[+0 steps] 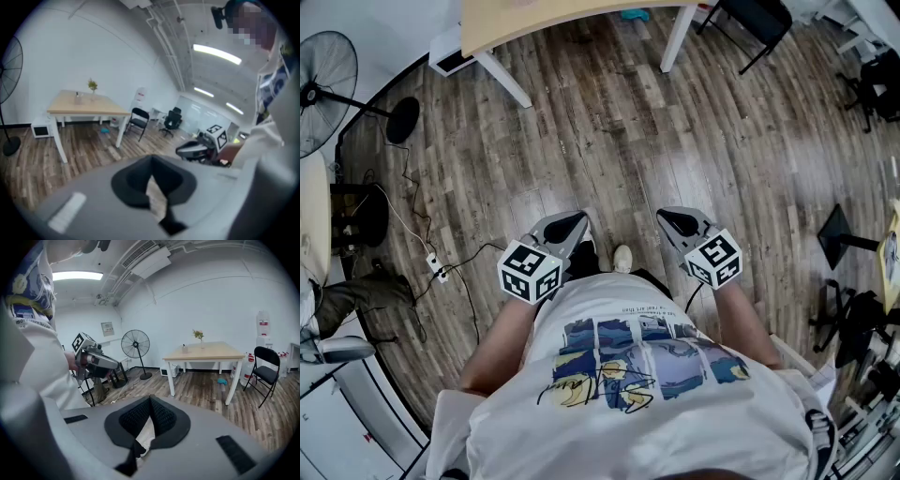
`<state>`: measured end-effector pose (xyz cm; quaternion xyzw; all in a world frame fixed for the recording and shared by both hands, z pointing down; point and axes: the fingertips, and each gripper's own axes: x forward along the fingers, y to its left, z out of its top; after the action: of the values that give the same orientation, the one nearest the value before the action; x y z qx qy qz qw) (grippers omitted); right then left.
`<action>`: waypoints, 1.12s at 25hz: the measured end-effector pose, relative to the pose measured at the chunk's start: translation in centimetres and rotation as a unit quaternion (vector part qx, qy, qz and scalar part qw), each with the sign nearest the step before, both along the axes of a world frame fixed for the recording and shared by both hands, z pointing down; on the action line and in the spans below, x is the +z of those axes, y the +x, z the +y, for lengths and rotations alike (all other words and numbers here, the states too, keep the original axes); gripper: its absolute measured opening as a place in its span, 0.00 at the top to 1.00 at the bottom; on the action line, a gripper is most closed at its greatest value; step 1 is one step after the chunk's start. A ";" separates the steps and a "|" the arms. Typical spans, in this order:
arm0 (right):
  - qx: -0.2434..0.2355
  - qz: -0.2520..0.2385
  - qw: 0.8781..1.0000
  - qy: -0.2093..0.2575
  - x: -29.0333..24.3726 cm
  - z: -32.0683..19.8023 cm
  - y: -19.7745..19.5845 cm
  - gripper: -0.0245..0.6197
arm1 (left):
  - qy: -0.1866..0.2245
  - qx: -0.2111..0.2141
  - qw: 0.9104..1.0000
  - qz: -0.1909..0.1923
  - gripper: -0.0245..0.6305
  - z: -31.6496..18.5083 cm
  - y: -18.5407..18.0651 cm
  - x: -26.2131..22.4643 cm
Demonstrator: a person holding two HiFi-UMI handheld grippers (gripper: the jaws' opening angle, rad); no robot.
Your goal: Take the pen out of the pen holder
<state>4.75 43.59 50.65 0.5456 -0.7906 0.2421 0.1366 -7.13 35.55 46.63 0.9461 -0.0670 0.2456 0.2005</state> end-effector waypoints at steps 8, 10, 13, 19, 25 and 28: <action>-0.015 0.022 1.000 -0.003 -0.2 -5.9 0.1 0.95 | 0.005 -0.028 0.998 0.050 0.95 -6.8 1.2 -1.8; -0.017 0.031 0.999 -0.006 -0.1 -8.4 0.6 0.95 | 0.006 -0.029 0.998 0.056 0.95 -9.5 1.7 -1.7; 0.000 0.029 0.999 -0.017 -0.1 -13.0 1.5 0.95 | 0.006 -0.021 0.998 0.061 0.95 -14.1 2.7 -1.9; 0.017 0.028 0.999 -0.012 -1.9 -24.7 2.2 0.95 | -0.009 -0.030 0.996 0.087 0.95 -24.4 2.4 -2.9; 0.024 0.045 0.999 0.006 -3.7 -34.2 3.3 0.91 | 0.012 -0.023 0.996 0.086 0.95 -32.5 3.0 -3.0; 0.010 0.049 0.999 0.005 -3.8 -37.7 3.4 0.91 | 0.020 -0.038 0.995 0.091 0.95 -35.8 3.1 -3.2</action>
<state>8.19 5.90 46.89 0.5653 -0.7785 0.2126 0.1706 -4.08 -0.27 43.47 0.9650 -0.0893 0.1492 0.1963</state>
